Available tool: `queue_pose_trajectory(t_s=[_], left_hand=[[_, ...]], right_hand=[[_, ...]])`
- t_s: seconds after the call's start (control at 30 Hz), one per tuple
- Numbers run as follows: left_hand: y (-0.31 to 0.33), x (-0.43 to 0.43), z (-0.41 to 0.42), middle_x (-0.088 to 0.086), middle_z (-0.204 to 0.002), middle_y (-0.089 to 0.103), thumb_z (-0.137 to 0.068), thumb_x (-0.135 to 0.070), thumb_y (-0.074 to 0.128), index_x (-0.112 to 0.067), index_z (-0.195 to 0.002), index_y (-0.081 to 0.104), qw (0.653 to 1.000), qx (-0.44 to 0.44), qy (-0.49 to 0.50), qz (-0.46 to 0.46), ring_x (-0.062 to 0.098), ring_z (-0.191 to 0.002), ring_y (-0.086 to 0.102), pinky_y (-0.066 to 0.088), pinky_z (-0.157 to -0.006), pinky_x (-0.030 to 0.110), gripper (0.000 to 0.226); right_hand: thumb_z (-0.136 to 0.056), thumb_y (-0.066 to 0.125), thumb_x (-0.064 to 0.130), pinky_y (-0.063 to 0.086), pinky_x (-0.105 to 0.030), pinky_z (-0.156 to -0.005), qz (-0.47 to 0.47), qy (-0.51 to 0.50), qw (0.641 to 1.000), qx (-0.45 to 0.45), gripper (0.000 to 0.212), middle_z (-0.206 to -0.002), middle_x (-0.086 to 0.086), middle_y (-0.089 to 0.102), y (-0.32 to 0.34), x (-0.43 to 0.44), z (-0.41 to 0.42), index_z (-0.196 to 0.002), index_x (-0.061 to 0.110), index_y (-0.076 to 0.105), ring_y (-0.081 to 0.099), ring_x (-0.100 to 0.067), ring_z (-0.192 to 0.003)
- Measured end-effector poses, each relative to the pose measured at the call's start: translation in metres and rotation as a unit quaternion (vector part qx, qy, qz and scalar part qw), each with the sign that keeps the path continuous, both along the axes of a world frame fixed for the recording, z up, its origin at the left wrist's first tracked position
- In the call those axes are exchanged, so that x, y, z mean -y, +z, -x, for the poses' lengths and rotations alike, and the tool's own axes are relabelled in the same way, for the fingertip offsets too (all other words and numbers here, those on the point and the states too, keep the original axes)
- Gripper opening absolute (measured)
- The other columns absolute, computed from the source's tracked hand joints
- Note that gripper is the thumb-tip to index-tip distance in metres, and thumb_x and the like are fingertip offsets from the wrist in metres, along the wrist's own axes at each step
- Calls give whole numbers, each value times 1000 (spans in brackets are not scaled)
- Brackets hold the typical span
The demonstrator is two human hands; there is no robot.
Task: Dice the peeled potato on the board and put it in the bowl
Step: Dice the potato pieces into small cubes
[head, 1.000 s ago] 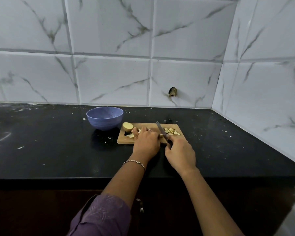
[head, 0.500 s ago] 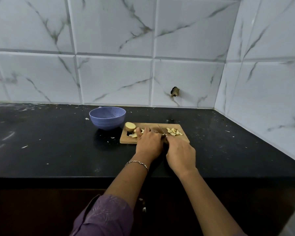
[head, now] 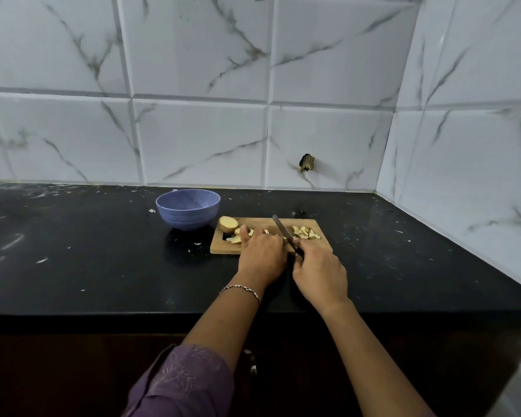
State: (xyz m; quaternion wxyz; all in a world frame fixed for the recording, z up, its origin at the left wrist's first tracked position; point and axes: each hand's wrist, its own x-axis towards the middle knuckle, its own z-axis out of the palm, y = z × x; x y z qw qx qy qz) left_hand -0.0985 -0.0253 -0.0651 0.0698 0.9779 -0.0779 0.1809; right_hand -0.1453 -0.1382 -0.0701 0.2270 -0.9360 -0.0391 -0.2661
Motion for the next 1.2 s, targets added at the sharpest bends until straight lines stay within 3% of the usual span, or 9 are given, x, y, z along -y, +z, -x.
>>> queue_pose_trajectory(t_s=[0.2,0.6,0.9,1.03,1.2], left_hand=[[0,0,0,0,-112,67,-101,-28,38,-20,-108,68,1000,-3,-5,3,22,-126,42,7,-113,55,32],[-5,0,-5,3,-118,62,-103,-33,34,-22,-115,68,1000,-6,-12,16,24,-128,37,2,-114,59,38],[-5,0,-7,1,-130,58,-103,-35,32,-25,-122,65,1000,-16,-25,10,24,-130,35,3,-111,58,39],[-5,-1,-4,0,-132,58,-103,-34,32,-24,-124,63,999,-22,-23,5,24,-133,33,3,-112,59,39],[-1,0,0,0,-128,62,-101,-33,36,-20,-125,63,1000,-25,-14,-3,23,-134,35,3,-115,57,38]], right_hand=[[-95,51,14,53,-35,-73,41,1,999,10,26,-96,3,70,-2,-4,-2,-114,25,64,67,-20,-90],[-95,47,11,47,-33,-65,77,-23,997,15,22,-90,3,69,-4,-6,-4,-105,24,61,67,-21,-82],[-97,42,9,44,-31,-65,93,-31,995,5,27,-100,5,68,-4,-6,-7,-109,24,61,65,-19,-89],[-98,42,10,45,-31,-68,82,-36,996,1,28,-106,6,66,-3,-6,-6,-111,24,62,65,-19,-93],[-94,51,10,48,-34,-68,10,-45,999,-5,24,-99,3,66,-1,-3,-3,-110,22,63,65,-22,-89]])
